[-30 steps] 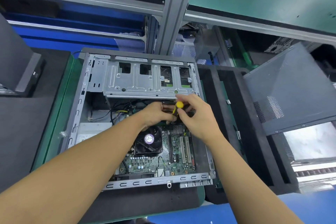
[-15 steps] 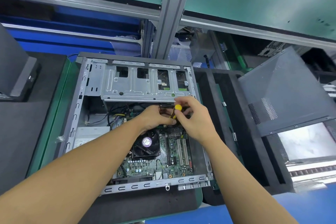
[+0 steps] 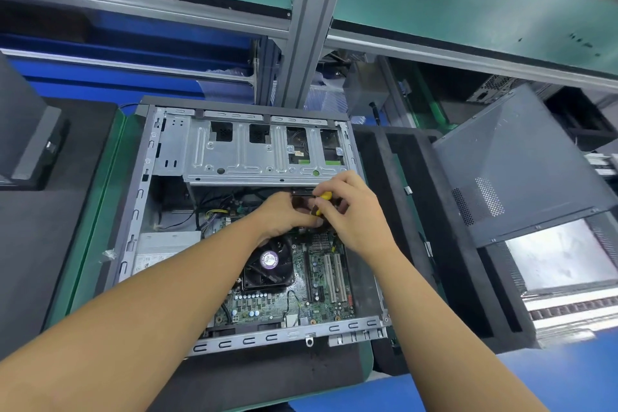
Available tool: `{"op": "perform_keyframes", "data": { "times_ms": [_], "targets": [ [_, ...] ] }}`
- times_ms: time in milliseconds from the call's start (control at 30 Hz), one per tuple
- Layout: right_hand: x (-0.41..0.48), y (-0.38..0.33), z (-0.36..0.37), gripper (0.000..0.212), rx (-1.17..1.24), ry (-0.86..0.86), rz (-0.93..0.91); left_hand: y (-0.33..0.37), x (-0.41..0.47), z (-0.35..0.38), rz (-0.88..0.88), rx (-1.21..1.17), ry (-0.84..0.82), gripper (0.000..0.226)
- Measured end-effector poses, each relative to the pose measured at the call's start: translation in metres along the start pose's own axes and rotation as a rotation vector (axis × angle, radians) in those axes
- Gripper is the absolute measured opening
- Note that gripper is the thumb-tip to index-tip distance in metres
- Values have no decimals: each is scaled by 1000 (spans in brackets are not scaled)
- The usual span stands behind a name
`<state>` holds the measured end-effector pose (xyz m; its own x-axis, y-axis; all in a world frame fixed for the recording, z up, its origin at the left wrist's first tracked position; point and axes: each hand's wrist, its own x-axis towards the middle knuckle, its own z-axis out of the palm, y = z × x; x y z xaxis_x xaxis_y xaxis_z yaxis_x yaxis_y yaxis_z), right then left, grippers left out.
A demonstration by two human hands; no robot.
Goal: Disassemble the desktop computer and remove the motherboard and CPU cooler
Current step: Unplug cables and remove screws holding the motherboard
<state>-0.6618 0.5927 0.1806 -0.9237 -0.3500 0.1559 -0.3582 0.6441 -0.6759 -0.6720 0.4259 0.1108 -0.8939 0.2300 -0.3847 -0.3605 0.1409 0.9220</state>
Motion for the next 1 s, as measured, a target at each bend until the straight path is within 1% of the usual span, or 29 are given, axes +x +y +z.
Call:
{"op": "perform_keyframes", "data": {
  "times_ms": [67,133,200,267,367,433,500,567,667,733,800,900,1000],
  "targets": [
    [0,0,-2,23,39,-4,0,1,0,-1,-25,-15,6,17],
    [0,-1,-4,35,69,-15,11,1,1,-1,-37,-31,23,19],
    [-1,0,-4,40,68,-14,34,0,1,0,-40,-53,21,21],
    [-1,0,-4,35,67,-3,18,0,0,1,-29,-70,12,20],
    [-1,-1,-2,19,50,21,-17,-1,1,1,-21,-46,25,16],
    [1,1,2,14,-13,12,5,-1,1,1,-24,-44,40,21],
    [1,2,4,10,-45,5,27,0,0,1,-20,-27,14,22],
    [1,2,4,13,-29,15,27,2,-1,2,-16,-15,-15,17],
    [-1,1,-1,29,17,8,60,3,-1,1,-29,-1,-16,22],
    [-2,0,-2,33,28,-14,83,4,-2,2,-31,18,7,24],
    [-2,0,-2,28,42,-32,92,3,-3,2,-12,22,17,30],
    [-1,-1,0,21,27,-9,53,1,-3,2,3,2,15,16],
    [0,-1,2,18,-45,-18,34,2,-3,1,2,14,26,15]
  ]
}}
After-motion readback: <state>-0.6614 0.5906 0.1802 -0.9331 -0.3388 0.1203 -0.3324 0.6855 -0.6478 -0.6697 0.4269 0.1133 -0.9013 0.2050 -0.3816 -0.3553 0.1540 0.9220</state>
